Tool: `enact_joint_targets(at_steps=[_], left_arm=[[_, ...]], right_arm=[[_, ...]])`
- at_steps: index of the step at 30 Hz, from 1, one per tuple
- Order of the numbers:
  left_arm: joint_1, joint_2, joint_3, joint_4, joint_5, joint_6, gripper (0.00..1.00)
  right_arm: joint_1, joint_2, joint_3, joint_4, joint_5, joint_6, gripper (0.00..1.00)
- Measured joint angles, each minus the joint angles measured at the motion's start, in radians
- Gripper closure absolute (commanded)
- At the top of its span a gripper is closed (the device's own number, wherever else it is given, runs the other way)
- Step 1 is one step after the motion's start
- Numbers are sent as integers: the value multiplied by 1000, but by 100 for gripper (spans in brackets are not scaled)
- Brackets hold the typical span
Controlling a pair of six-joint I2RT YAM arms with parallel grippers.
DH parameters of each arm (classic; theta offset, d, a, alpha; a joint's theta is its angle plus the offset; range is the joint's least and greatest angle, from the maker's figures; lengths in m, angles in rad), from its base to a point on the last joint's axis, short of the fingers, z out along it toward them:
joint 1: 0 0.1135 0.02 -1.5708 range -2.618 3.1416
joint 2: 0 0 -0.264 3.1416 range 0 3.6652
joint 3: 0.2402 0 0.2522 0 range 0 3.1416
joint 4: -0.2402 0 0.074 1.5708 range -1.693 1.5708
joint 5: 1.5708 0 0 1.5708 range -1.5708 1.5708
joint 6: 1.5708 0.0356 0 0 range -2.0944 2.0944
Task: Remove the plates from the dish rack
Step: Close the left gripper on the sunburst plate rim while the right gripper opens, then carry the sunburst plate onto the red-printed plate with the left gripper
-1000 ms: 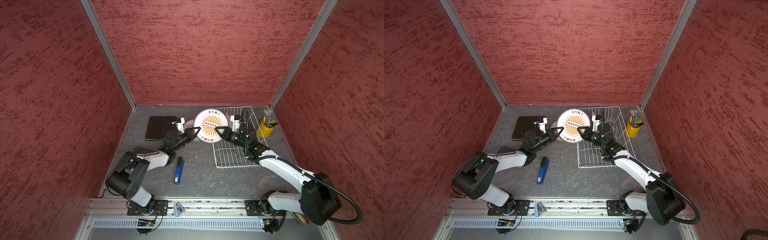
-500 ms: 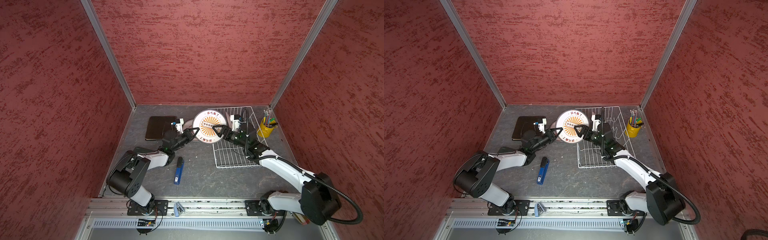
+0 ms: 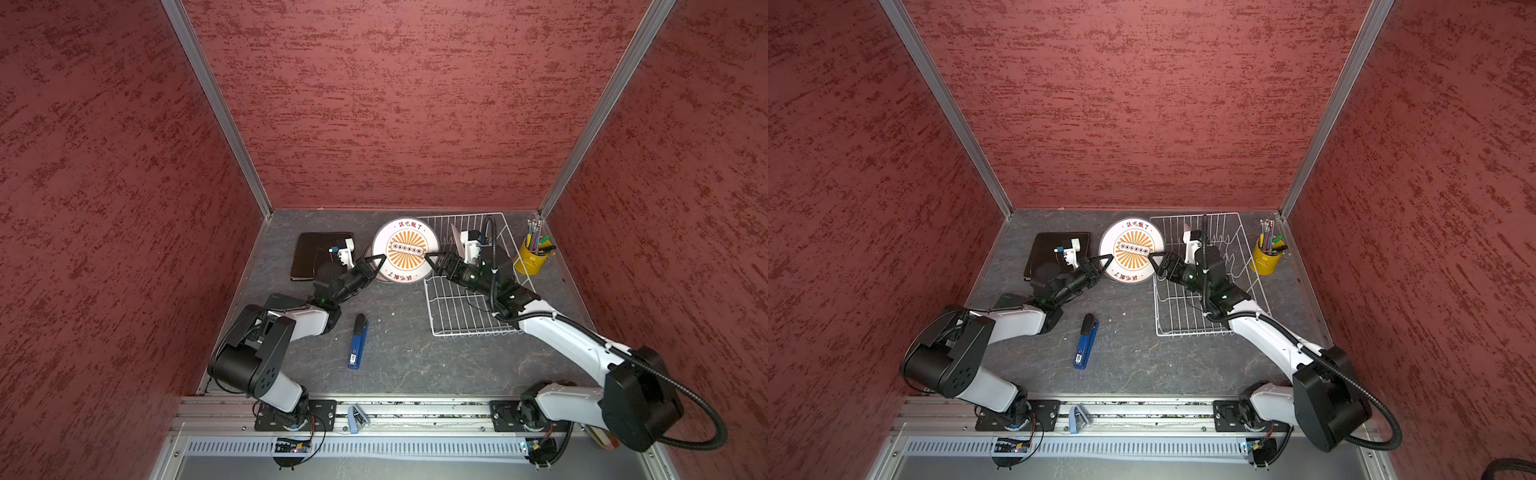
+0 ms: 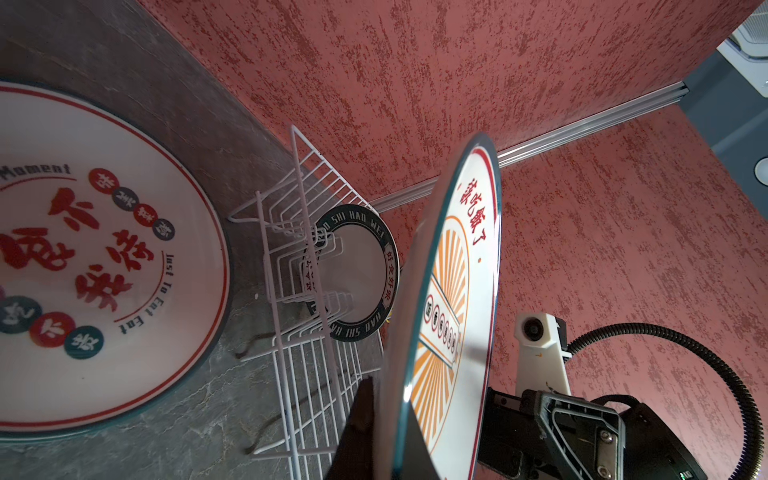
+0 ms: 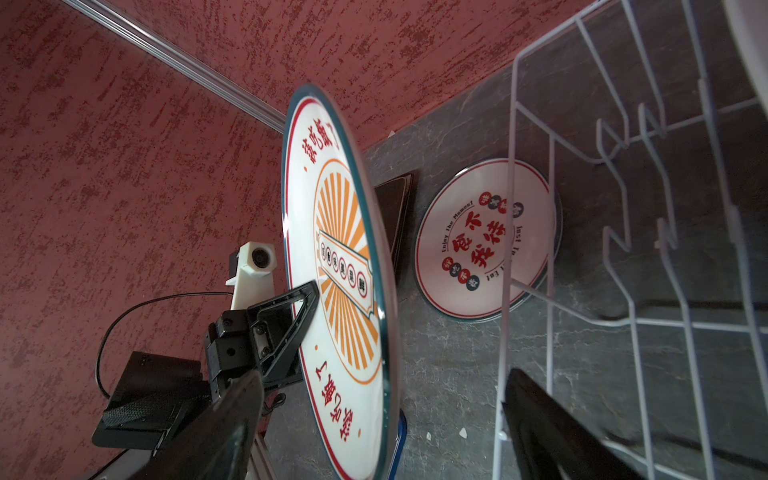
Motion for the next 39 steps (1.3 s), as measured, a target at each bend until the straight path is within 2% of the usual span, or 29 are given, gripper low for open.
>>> enact_joint_targets(at_steps=[13,22,31,39], left_arm=[[49,-93,-54,-59,-36,-1,100],[84,-192,-92,-278,-154,-18,100],[109,-191,-105,-360,-177,-19,100],[126,-92,-42,-384,-151,-10,100]], right_arm=[[0,-18,0,-29,7,-10,8],[0,-23,0,-38,8,-14,8],[0,-23,0,-40,8,-17,8],[0,-24,0,-47,10,-18,8]])
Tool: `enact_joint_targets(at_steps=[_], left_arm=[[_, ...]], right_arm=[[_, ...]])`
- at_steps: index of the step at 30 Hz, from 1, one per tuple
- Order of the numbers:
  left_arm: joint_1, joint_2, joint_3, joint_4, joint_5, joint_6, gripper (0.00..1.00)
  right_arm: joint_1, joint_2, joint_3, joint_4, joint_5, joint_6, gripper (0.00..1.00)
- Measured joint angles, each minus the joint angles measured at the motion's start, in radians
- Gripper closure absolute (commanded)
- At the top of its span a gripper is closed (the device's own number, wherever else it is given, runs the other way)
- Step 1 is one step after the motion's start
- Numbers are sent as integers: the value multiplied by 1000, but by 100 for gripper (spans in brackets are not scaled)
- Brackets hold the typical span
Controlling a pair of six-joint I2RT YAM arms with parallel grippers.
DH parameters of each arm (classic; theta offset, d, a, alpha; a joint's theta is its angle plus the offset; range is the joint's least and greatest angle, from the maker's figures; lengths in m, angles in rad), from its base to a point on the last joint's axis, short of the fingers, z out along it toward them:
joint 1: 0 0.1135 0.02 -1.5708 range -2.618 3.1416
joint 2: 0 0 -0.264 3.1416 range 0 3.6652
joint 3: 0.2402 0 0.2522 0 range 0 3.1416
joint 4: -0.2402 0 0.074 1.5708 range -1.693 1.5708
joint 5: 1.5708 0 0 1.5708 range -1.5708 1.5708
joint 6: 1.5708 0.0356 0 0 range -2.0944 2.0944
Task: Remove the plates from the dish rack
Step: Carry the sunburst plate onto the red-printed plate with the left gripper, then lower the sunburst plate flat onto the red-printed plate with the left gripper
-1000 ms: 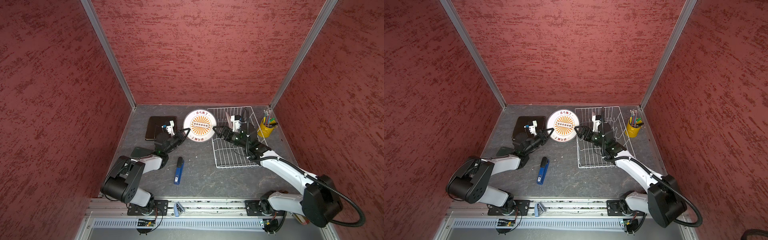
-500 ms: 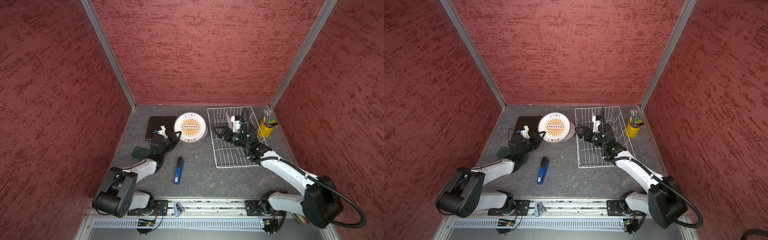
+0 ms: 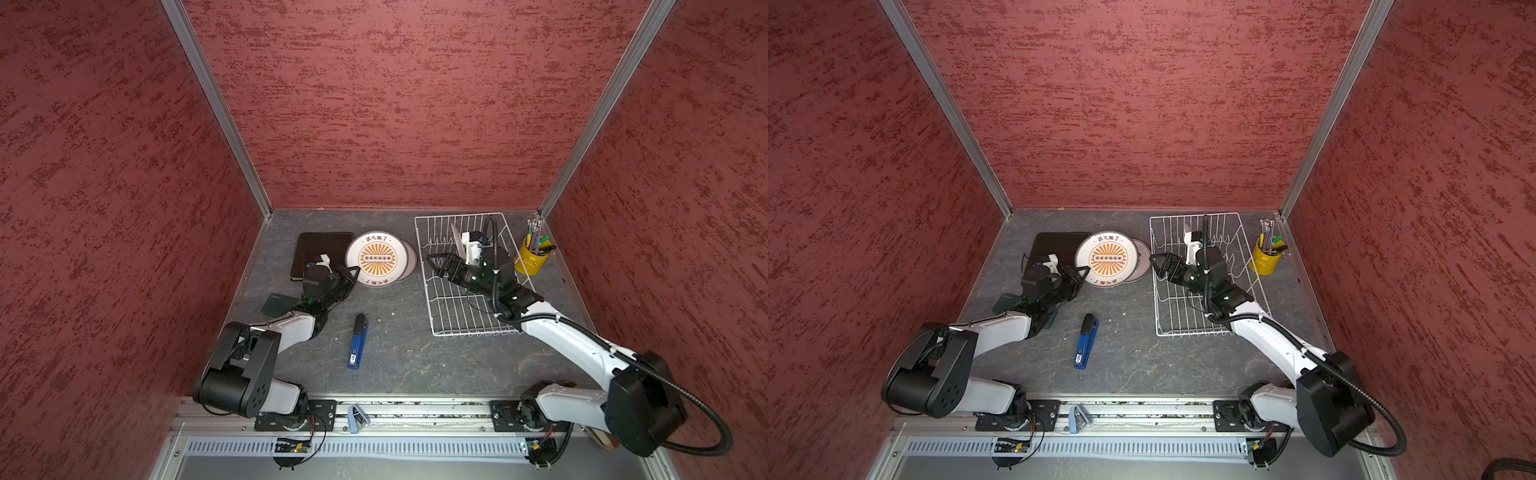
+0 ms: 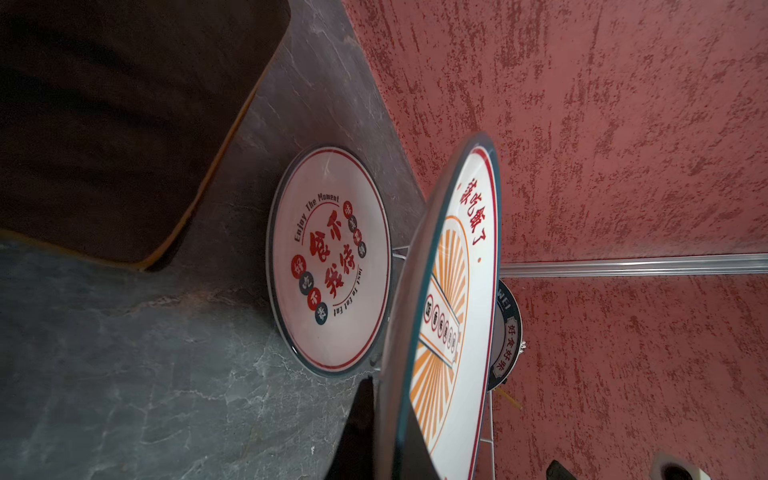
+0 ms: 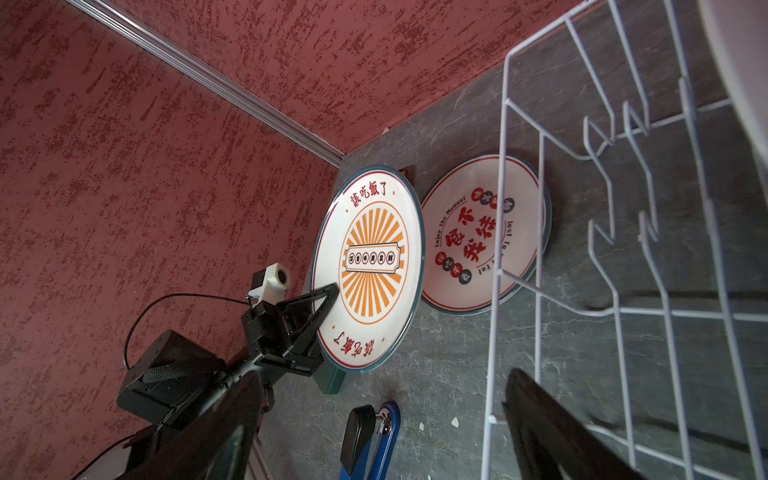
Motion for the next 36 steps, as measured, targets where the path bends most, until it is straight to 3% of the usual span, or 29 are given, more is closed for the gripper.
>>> enact_joint_targets(at_steps=[36], left_arm=[[-26,343,296,-121,-6,145,100]], right_arm=[[-8,-39,33,-106,85,-93,6]])
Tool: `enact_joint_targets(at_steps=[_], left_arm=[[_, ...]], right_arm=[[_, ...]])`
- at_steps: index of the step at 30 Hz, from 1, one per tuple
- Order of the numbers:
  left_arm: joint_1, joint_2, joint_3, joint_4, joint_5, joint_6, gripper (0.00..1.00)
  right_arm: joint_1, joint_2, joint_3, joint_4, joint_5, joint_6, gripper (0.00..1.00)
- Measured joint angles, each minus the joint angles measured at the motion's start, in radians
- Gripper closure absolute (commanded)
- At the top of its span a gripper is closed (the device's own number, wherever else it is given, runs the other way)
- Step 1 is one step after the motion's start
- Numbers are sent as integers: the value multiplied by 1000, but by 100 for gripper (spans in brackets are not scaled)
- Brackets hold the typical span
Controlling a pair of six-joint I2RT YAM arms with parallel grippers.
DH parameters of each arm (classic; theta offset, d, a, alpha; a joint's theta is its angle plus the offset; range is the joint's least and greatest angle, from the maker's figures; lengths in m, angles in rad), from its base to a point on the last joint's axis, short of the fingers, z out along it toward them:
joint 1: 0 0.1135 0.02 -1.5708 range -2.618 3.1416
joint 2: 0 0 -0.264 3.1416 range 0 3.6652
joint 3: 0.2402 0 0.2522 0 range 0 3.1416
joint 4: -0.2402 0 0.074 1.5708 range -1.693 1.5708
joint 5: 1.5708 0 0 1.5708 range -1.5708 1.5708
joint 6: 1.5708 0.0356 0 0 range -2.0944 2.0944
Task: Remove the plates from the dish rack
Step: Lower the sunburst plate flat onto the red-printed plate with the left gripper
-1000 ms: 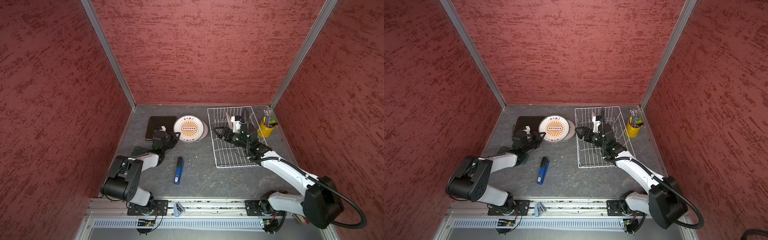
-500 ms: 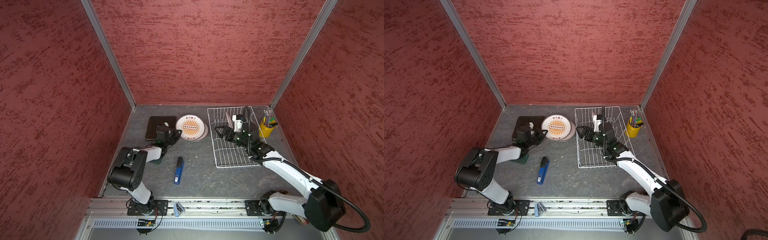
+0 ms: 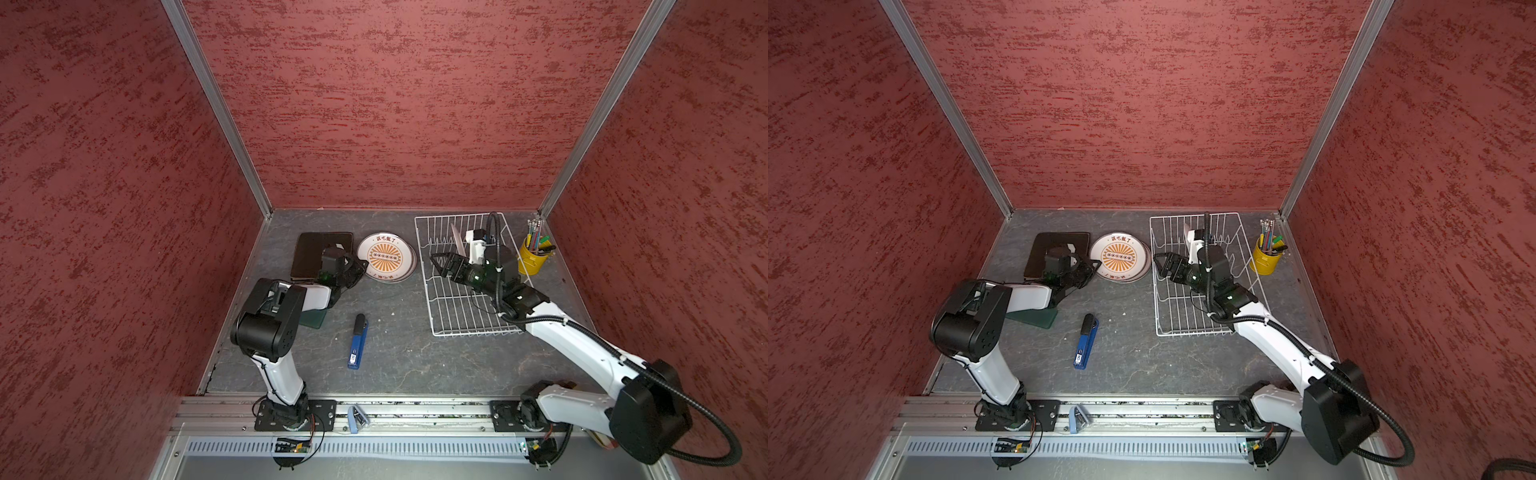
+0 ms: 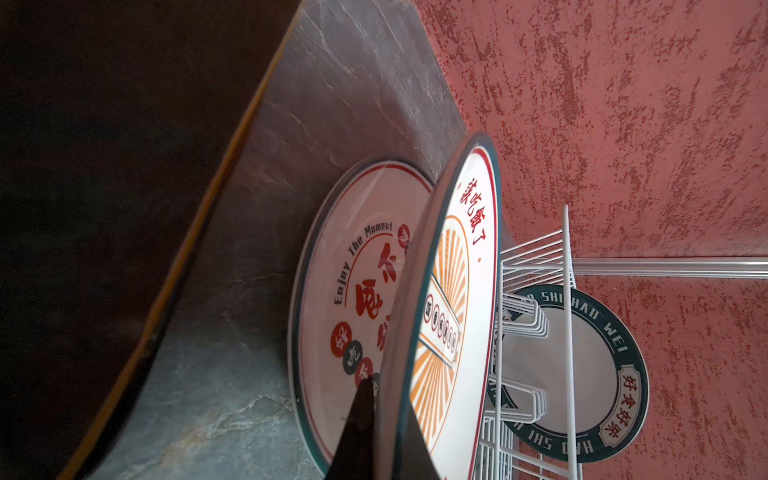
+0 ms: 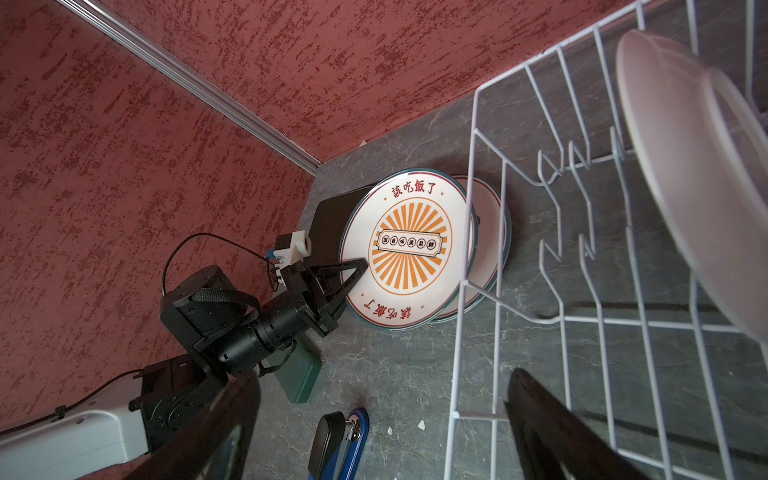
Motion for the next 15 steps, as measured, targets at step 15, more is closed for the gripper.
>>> enact_joint_targets(at_steps=[15], left_arm=[[-14,61,63,-13,-11,26,100]], right_arm=[[-9,0,1,-20,3,-19,6]])
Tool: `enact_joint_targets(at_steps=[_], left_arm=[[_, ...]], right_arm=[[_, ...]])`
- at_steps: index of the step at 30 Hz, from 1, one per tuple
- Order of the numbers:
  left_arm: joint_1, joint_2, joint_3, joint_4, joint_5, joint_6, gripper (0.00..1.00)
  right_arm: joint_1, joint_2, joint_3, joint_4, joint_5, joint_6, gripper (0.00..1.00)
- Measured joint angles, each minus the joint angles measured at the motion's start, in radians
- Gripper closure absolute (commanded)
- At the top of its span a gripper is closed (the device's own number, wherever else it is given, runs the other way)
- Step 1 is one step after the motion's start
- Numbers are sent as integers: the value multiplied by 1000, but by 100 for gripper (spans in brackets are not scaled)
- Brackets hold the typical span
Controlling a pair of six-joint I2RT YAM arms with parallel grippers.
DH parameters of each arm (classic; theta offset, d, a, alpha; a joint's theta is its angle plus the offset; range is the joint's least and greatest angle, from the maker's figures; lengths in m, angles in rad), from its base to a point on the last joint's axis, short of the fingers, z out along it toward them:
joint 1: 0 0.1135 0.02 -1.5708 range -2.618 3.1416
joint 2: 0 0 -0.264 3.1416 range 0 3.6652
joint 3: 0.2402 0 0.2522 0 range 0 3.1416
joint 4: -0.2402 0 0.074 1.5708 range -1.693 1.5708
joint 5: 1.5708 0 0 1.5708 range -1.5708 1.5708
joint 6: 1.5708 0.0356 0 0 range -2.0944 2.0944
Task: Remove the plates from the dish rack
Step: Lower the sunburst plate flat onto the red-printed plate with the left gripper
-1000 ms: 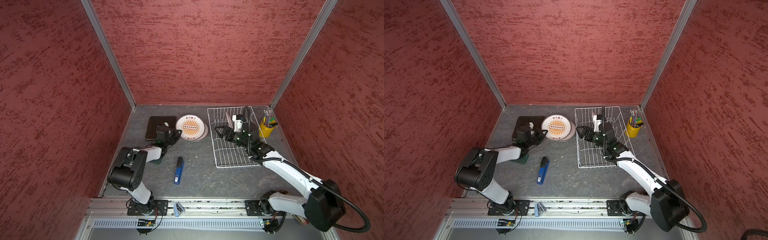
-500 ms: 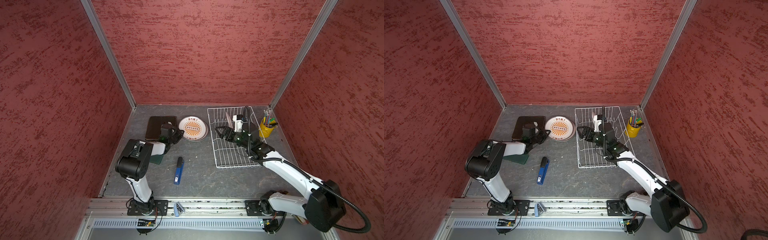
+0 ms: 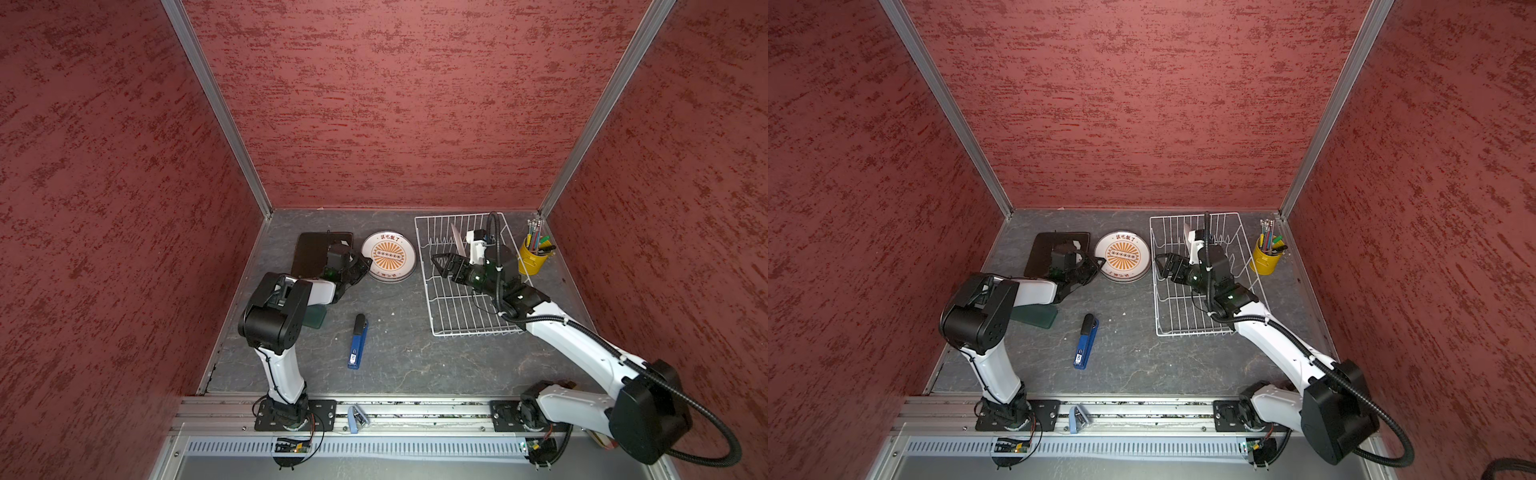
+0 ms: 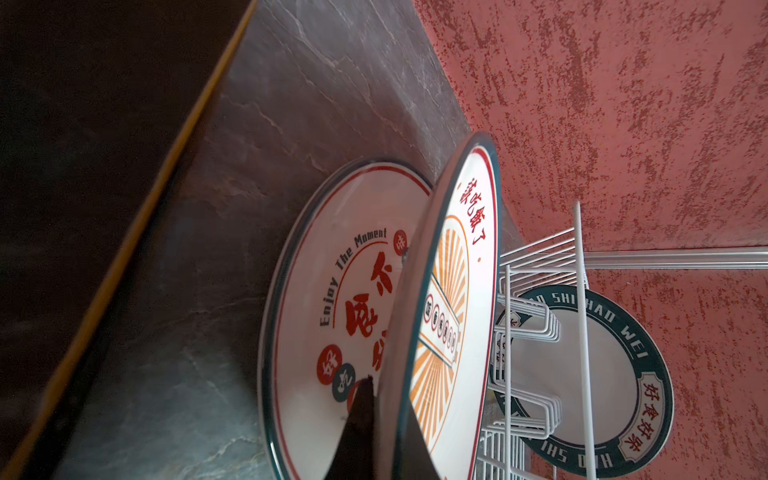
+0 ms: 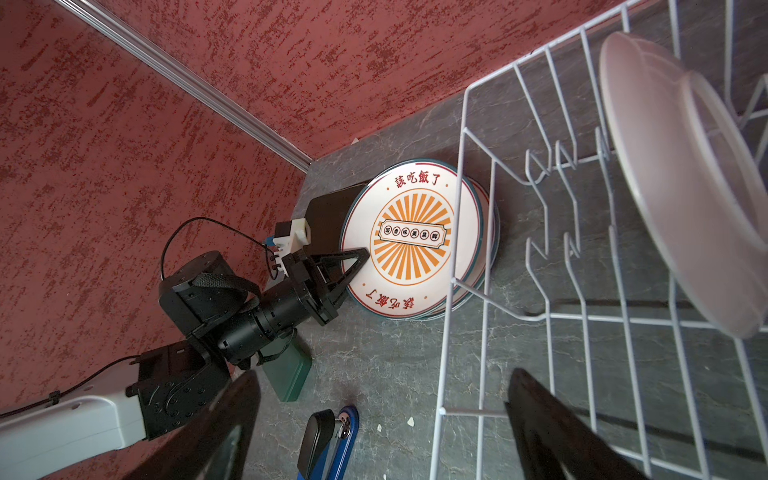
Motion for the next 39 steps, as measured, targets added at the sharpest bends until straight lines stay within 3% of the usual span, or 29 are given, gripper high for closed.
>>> enact_joint_targets(at_steps=[22,39], left_arm=[[-5,62,21,9,14,-13,100],[-14,61,30,4,11,-22,79]], right_arm=[[-19,0,0,-14,11,-18,6],[-23,0,0,-14,11,-18,6]])
